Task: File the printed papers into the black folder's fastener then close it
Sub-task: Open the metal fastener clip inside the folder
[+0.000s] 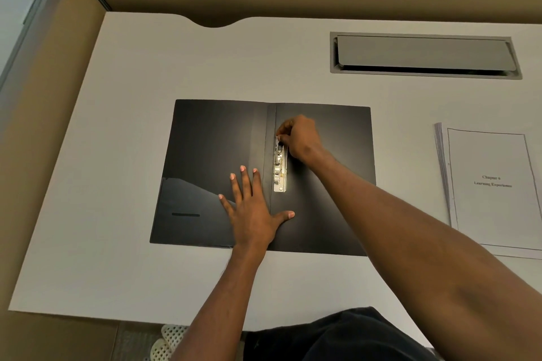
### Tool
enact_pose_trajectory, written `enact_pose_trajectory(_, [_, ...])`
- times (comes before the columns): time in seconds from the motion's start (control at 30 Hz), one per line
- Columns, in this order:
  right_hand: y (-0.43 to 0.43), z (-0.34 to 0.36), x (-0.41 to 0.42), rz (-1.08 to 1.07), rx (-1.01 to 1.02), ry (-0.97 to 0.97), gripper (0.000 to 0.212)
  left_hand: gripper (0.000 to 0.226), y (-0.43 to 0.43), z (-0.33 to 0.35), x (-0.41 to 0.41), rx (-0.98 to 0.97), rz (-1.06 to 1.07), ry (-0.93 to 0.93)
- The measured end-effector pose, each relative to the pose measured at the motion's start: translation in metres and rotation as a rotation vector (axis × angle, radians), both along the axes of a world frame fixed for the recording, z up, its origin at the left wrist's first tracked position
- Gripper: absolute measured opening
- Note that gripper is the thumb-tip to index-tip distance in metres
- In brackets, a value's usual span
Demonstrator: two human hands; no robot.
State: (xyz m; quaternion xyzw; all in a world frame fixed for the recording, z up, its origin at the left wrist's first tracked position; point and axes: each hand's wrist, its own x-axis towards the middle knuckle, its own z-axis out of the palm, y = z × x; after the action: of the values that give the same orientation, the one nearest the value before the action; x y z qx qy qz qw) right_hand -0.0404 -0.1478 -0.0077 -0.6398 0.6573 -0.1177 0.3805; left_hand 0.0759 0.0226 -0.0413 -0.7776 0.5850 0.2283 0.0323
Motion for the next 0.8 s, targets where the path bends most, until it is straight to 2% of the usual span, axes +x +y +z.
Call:
enact_pose_trajectory(0.23, [0.009,0.015,-0.003,0.084,-0.04,0.003,0.028,0.128,0.007,0.004,0.001,-0.048,-0.026,0.0])
enact_pose_trajectory(0.47, [0.043,0.022,-0.034,0.14,-0.204,0.001,0.046,0.089,0.016,0.025,-0.016,-0.153,0.008,0.094])
enact_pose_trajectory(0.67, [0.071,0.023,-0.106,-0.065,-0.221,-0.155,0.038,0.057,0.018,0.049,-0.056,-0.377,0.139,0.234])
enact_pose_trajectory(0.8, [0.091,0.027,-0.189,-0.209,-0.25,-0.16,0.034,0.056,0.011,0.053,-0.103,-0.398,0.191,0.399])
